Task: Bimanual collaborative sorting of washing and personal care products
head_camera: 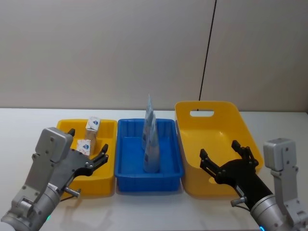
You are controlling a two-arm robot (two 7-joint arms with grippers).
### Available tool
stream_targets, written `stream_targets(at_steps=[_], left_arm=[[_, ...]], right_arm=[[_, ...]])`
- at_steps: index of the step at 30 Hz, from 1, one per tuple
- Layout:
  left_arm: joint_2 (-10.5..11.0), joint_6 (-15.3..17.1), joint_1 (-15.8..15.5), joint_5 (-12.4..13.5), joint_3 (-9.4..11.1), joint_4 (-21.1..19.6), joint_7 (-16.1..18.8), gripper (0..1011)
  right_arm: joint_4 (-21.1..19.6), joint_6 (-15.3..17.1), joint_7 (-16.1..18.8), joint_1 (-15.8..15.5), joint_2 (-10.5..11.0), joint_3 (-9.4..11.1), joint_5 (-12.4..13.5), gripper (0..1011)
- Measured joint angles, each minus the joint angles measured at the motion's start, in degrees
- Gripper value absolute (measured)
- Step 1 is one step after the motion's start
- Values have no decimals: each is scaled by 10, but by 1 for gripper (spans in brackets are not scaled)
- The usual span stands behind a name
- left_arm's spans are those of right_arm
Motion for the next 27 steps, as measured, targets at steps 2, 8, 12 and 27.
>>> stream_targets(at_steps=[2,8,12,27], left_arm=[[0,0,0,0,0,0,0,1001],[0,0,0,0,0,0,0,1001],[0,0,0,0,0,0,0,1001],[-8,15,-3,3,1,0,6,1001]], right_arm=[[0,0,0,0,0,0,0,1002],[0,0,0,0,0,0,0,1002],[0,0,0,0,0,0,0,1002],[0,0,0,0,0,0,0,1002]])
